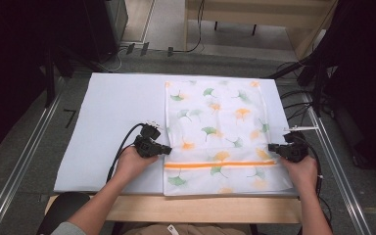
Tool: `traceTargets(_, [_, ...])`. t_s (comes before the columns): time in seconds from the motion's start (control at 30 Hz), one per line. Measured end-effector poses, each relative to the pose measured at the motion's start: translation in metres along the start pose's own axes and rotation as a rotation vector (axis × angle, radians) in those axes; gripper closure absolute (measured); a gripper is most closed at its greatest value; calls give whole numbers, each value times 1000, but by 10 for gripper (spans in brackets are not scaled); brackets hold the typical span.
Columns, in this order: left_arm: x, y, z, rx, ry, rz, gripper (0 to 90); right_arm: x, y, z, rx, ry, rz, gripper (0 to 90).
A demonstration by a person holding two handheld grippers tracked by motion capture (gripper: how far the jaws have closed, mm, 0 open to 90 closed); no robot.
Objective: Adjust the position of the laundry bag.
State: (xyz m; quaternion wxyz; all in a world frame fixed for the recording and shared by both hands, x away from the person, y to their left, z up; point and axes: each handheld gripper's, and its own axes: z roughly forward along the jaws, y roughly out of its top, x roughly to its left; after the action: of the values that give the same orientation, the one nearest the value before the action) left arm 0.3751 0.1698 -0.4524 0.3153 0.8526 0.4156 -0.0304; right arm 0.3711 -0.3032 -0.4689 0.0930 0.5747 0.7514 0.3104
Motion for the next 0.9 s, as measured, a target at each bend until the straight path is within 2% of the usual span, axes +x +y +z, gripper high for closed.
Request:
traceTargets(0.2, [1,0,-4,-2,-5,3,900,2,2,-1,7,11,-2,898])
traceTargets(0.43, [10,0,-16,-33,-19,-42,900,8,5,-2,16,32,-8,900])
traceTargets(0.9, [28,-6,-37,-49,-1,-76,900,27,13,0,14,75,-62,900])
